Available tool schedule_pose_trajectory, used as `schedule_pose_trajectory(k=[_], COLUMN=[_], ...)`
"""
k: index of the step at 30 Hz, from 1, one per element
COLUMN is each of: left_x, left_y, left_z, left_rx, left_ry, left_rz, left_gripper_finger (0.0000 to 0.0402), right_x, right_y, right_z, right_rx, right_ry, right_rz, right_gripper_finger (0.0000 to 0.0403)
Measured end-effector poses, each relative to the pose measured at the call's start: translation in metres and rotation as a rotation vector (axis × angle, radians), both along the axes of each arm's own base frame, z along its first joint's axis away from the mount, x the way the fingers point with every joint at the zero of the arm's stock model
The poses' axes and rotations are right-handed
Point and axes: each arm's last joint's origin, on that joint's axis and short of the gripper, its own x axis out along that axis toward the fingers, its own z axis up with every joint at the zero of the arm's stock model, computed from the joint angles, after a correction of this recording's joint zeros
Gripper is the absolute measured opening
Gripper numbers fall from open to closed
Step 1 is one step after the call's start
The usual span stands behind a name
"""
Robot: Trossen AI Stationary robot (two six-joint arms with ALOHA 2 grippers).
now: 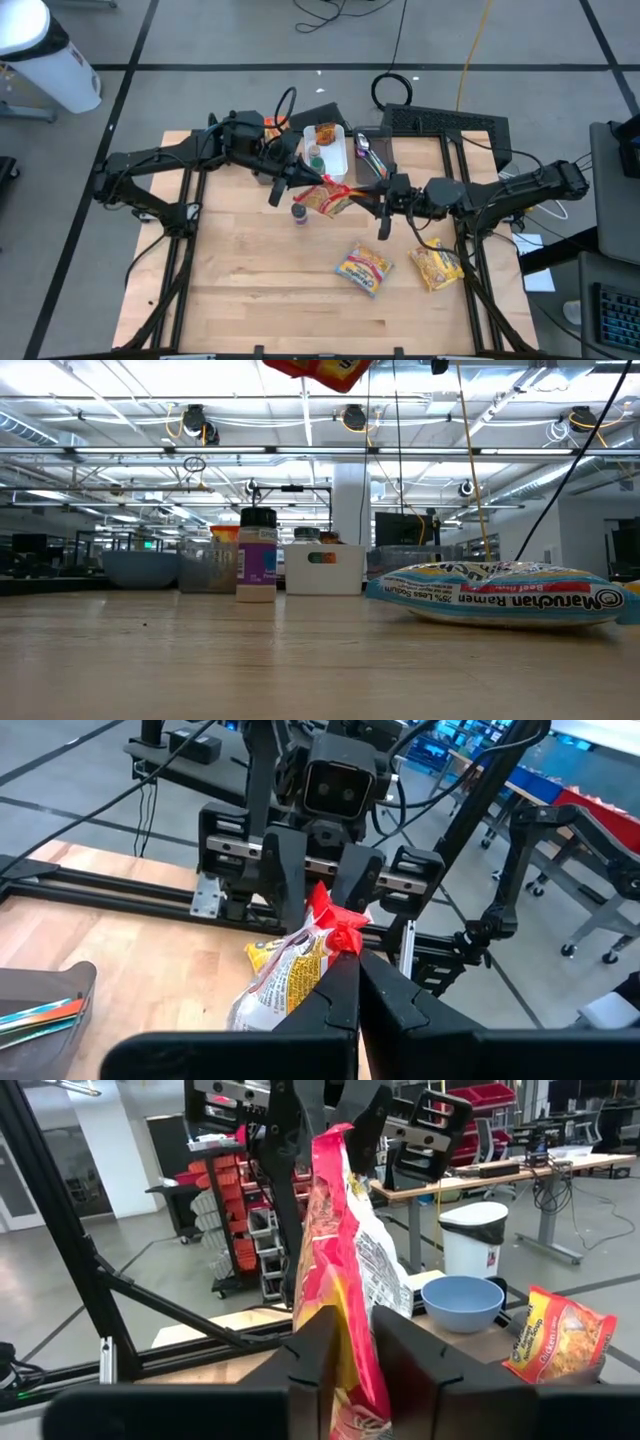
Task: Pick & Place Food Item
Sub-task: Put the red noodle pack into the left black bin
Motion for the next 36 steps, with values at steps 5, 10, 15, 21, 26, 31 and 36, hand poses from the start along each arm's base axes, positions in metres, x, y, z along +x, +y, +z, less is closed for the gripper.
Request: schedule_pose_trajectory(k=[5,10,15,21,26,31,36], left_x=[0.0000,-0.0003,-0.0005,-0.0005,-0.0005,-0.0005,-0.0009], left_y=[0.0000,0.0000,-0.0001,-0.0001,-0.0001,0.0022,0.0082], left_z=[-0.0001,-0.0008,-0.0022,-0.0022,-0.0021,-0.0009,0.0013], left_rx=[0.001,-0.001,-0.004,-0.007,-0.009,-0.010,-0.052], left_ry=[0.000,0.009,0.023,0.024,0.024,0.012,0.000], left_rz=[0.000,0.000,0.000,0.001,0.001,0.009,0.038], left_gripper_finger=[0.0000,0.0000,0.0001,0.0001,0.0009,0.0036,0.0084], right_x=[-0.0002,-0.0003,-0.0002,-0.0002,0.0000,0.0001,0.0002], right_y=[0.0006,0.0008,0.0013,0.0013,0.0015,0.0019,0.0032], right_z=[0.0020,0.0030,0.0030,0.0028,0.0031,0.0031,0.0027], right_rx=[-0.009,-0.012,-0.014,-0.012,0.010,0.030,0.048], right_ry=[-0.017,-0.027,-0.027,-0.025,-0.031,-0.034,-0.032], right_rz=[0.024,0.028,0.048,0.049,0.077,0.101,0.149], right_gripper_finger=[0.0033,0.0008,0.0001,0.0000,0.0000,0.0000,0.0000])
